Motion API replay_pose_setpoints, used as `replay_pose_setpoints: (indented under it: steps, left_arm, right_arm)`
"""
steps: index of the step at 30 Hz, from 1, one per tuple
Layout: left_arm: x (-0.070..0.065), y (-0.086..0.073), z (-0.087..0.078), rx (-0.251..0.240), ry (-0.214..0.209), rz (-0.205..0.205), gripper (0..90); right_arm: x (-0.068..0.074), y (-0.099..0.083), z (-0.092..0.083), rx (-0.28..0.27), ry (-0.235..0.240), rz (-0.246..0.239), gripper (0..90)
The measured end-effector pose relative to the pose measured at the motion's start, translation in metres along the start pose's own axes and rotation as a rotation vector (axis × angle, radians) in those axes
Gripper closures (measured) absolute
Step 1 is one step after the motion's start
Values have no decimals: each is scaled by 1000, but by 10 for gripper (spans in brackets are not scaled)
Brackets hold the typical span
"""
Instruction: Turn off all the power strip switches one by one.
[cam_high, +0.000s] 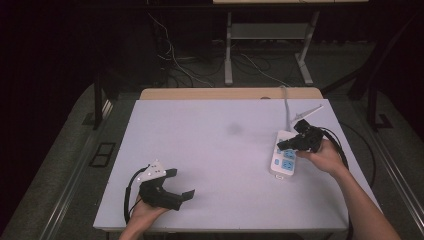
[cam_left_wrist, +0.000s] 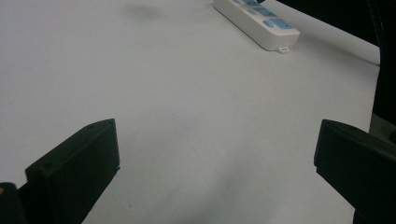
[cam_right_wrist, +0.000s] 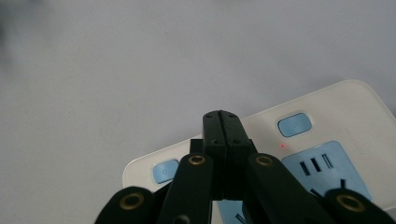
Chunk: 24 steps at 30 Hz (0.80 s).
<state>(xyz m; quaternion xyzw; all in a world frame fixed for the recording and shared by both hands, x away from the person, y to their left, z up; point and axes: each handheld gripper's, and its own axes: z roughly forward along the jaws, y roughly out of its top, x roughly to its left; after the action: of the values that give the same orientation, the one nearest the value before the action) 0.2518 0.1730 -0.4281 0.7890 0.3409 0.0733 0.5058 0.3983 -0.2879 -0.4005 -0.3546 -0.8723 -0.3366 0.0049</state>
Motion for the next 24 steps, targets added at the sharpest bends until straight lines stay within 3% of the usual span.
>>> replay_pose_setpoints:
  steps: [20,24]
  left_arm:
    - [1,0,-1,0,2,4,0]
    - [2,0,-1,1,3,2,0]
  right_arm:
    - [-9,-3,12,33,-6,13,900]
    - [-9,-3,14,18,0,20,900]
